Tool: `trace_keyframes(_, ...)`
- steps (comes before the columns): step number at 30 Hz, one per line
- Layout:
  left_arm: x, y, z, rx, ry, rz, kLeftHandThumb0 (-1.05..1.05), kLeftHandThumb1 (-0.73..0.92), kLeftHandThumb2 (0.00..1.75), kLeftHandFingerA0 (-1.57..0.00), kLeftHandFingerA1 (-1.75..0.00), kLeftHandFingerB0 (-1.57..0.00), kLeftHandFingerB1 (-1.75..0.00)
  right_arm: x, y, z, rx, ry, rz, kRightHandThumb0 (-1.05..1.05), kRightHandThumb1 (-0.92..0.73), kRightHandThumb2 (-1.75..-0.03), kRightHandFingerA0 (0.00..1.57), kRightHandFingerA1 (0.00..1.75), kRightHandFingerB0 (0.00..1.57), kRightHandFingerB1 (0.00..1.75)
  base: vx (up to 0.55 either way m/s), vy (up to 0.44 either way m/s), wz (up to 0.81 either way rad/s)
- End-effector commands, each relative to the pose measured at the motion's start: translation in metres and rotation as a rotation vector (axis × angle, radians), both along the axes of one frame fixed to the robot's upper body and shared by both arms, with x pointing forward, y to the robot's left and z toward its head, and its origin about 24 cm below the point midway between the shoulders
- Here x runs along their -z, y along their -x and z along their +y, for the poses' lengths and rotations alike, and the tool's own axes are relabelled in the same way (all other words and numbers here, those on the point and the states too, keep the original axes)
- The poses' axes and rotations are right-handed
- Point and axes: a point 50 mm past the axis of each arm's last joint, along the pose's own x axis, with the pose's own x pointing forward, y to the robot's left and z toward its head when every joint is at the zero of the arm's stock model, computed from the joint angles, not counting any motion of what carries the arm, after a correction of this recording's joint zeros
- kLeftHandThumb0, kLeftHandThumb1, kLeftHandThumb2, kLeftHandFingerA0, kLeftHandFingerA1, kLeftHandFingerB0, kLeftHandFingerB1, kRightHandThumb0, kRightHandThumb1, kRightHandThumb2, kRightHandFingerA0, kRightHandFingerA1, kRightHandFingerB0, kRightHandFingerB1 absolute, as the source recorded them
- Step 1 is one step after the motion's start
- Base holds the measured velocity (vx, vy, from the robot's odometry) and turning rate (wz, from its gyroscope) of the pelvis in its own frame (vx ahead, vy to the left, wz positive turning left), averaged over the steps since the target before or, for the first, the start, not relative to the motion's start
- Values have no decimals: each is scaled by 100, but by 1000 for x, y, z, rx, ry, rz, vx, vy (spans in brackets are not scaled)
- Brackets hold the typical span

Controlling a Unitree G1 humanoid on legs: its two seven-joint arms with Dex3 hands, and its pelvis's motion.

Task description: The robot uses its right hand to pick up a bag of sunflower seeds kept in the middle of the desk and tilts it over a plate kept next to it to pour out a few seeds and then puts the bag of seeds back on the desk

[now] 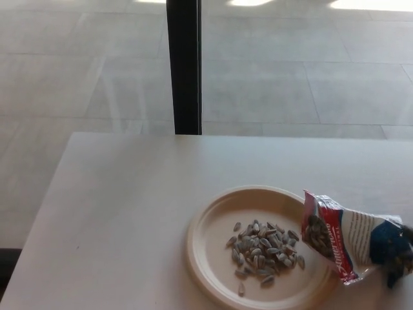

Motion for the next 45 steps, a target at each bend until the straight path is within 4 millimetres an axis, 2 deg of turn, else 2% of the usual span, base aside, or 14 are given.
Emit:
trace_keyframes(1, -5, 2, 6, 0, -42, -2, -84, 86, 66, -45, -57, -40, -40, -11, 11, -15, 26, -108, -15, -102, -88, -65, 0, 0, 0, 0, 0, 0, 0)
trace_keyframes(9, -3, 2, 4, 1, -29, 7, -86, 86, 66, -45, -54, -39, -38, -31, 47, -56, 98, -161, -59, -104, -89, -67, 0, 0, 0, 0, 0, 0, 0)
trace_keyframes(10, -3, 2, 4, 9, -40, 12, -82, 67, 108, -42, -62, -36, -52, -34, 56, -66, 119, -145, -69, -103, -92, -68, 0, 0, 0, 0, 0, 0, 0)
trace_keyframes(11, -3, 2, 4, 13, -41, 13, -85, 86, 66, -47, -55, -42, -39, -34, 60, -71, 134, -160, -76, -99, -91, -68, 0, 0, 0, 0, 0, 0, 0)
trace_keyframes(16, -2, -4, 3, 3, -28, -6, -88, 87, 66, -46, -55, -39, -37, -27, 121, -135, 440, -399, -258, -102, -68, -77, 0, 0, 0, 10, 0, 0, 0)
trace_keyframes(24, 1, 0, -1, -66, -3, -34, -87, 82, 65, -46, -55, -42, -38, 37, 240, -194, 1208, -664, -656, -92, -66, -105, 0, 40, 0, 30, 0, 0, 0)
trace_keyframes(25, 2, 0, -2, -7, -21, -9, -87, 68, 108, -44, -62, -36, -51, 61, 261, -198, 1394, -794, -761, -97, -64, -102, 0, 37, 0, 31, 0, 0, 0)
trace_keyframes(26, 2, 0, -2, -15, -14, -17, -87, 84, 66, -47, -55, -40, -38, 77, 274, -192, 1502, -868, -792, -90, -58, -98, 0, 46, 0, 41, 0, 0, 0)
trace_keyframes(28, 5, -1, -6, -18, -4, -22, -84, 67, 108, -43, -63, -35, -52, 87, 284, -188, 1608, -872, -760, -83, -56, -97, 0, 49, 0, 41, 0, 0, 0)
trace_keyframes(29, 5, 1, -7, -8, -6, -14, -88, 85, 66, -46, -54, -40, -38, 92, 289, -179, 1603, -872, -753, -75, -76, -69, 0, 28, 0, 32, 0, 0, 0)
trace_keyframes(33, 4, 9, -7, -37, 14, -31, -89, 83, 65, -43, -54, -38, -38, 106, 306, -152, 1619, -752, -509, -83, -57, -100, 0, 53, 0, 45, 0, 0, 0)
trace_keyframes(34, 4, 12, -7, -44, 18, -29, -88, 84, 64, -42, -55, -35, -38, 114, 307, -151, 1635, -759, -441, -94, -62, -109, 54, 117, 0, 41, 0, 0, 0)
trace_keyframes(35, 4, 14, -7, -42, 18, -23, -89, 85, 66, -42, -55, -34, -37, 131, 306, -146, 1643, -797, -320, -95, -57, -97, 9, 85, 0, 40, 0, 0, 0)
trace_keyframes(45, 2, 35, -5, -66, 18, 47, -87, 82, 65, -44, -57, -30, -38, 169, 338, -118, 1425, -726, 255, -105, -66, -107, 0, 40, 0, 35, 0, 0, 0)
